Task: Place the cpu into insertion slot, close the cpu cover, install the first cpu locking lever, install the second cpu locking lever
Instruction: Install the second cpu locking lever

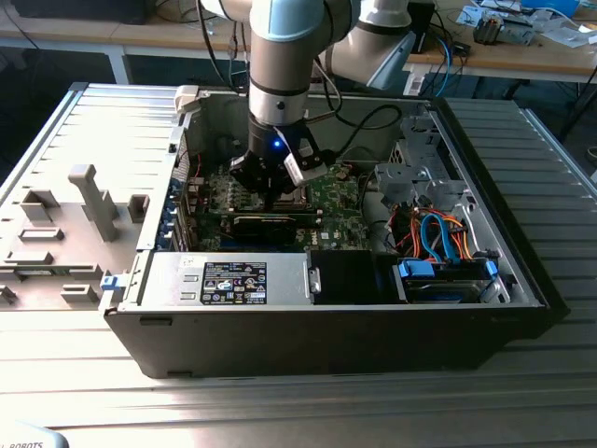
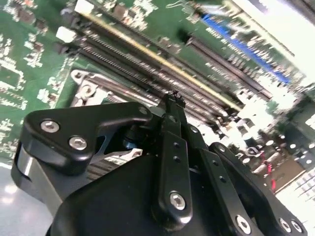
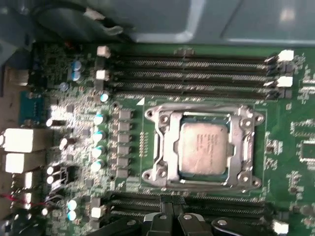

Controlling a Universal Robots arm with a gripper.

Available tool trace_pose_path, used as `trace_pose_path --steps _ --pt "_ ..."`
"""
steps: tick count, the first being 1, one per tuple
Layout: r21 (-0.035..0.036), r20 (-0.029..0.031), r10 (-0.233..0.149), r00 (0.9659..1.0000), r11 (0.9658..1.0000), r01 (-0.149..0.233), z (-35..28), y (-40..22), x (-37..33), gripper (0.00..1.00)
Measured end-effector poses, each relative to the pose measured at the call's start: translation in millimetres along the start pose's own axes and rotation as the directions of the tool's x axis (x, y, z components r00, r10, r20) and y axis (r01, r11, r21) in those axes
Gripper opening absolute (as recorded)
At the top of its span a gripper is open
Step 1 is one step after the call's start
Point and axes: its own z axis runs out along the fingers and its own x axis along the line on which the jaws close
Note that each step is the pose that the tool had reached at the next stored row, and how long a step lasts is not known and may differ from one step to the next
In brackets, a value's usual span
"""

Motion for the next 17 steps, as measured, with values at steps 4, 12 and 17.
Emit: trace_pose_path --steps 4,12,17 --pt "0.0007 -0.0077 0.000 1.0000 1.0000 0.000 -1.0 13.3 -10.2 0.11" --pt "0.0003 -0.0183 -0.001 0.9998 1.0000 0.001 -15.9 27.5 -21.9 0.11" --pt "0.0000 -0.0181 -0.001 0.9998 1.0000 0.001 -33.1 27.1 -20.9 0.11"
